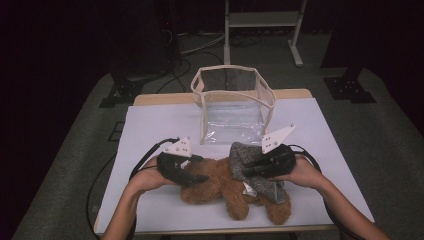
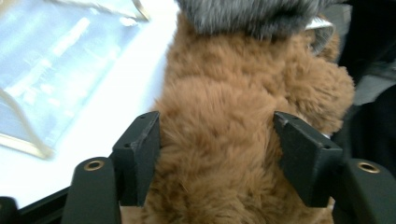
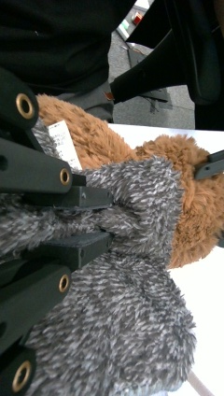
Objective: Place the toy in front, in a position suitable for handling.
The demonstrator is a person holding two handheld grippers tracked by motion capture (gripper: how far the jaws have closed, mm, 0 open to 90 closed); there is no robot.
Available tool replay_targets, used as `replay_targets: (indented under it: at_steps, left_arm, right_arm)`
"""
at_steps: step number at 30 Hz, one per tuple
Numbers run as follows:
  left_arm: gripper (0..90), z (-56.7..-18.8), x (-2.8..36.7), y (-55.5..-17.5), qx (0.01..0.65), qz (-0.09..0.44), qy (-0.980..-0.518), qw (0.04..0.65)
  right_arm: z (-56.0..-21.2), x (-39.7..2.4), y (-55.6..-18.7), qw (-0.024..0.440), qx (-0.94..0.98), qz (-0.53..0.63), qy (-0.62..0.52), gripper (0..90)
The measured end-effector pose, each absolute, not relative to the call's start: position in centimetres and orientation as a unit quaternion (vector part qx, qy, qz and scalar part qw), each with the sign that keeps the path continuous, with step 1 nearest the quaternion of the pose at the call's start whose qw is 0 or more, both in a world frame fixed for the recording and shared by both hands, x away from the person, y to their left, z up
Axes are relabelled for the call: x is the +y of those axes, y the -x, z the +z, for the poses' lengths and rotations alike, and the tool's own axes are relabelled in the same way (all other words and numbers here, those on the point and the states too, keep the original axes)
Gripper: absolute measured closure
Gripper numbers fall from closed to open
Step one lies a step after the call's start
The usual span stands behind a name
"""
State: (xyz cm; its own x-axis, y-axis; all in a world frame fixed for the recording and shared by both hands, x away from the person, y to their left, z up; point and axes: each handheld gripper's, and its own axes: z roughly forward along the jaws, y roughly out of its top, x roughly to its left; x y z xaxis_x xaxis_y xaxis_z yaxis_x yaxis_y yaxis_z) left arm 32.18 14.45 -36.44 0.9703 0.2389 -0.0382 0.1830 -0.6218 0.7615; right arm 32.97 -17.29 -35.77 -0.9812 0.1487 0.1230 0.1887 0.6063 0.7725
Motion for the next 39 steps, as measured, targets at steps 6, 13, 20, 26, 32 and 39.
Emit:
replay_targets:
  at_steps: [6, 13, 20, 26, 32, 39]
  left_arm:
    - [40.3, -37.2, 14.5, -31.8, 0.114, 0.024, -0.899, 0.422]
    - [40.2, -37.2, 14.3, -31.3, 0.101, 0.024, -0.902, 0.419]
    - [40.2, -37.4, 14.5, -31.2, 0.104, 0.023, -0.897, 0.429]
    - [39.8, -37.3, 14.4, -31.3, 0.101, 0.026, -0.898, 0.428]
    - [39.6, -37.2, 14.3, -31.5, 0.105, 0.025, -0.899, 0.425]
    - [39.5, -37.2, 14.3, -31.4, 0.105, 0.024, -0.899, 0.424]
  right_arm:
    - [-33.2, -16.4, -33.1, -0.007, -0.892, -0.444, 0.079, 77.8]
    - [-32.9, -12.2, -32.8, -0.016, -0.912, -0.408, 0.041, 77.7]
    - [-34.0, -13.9, -32.5, -0.005, -0.912, -0.407, 0.055, 77.8]
    - [-35.0, -17.0, -32.0, 0.005, -0.897, -0.435, 0.085, 77.8]
    - [-35.8, -19.4, -31.6, 0.007, -0.883, -0.457, 0.107, 77.8]
    - [-35.9, -21.3, -31.5, 0.004, -0.880, -0.459, 0.121, 77.8]
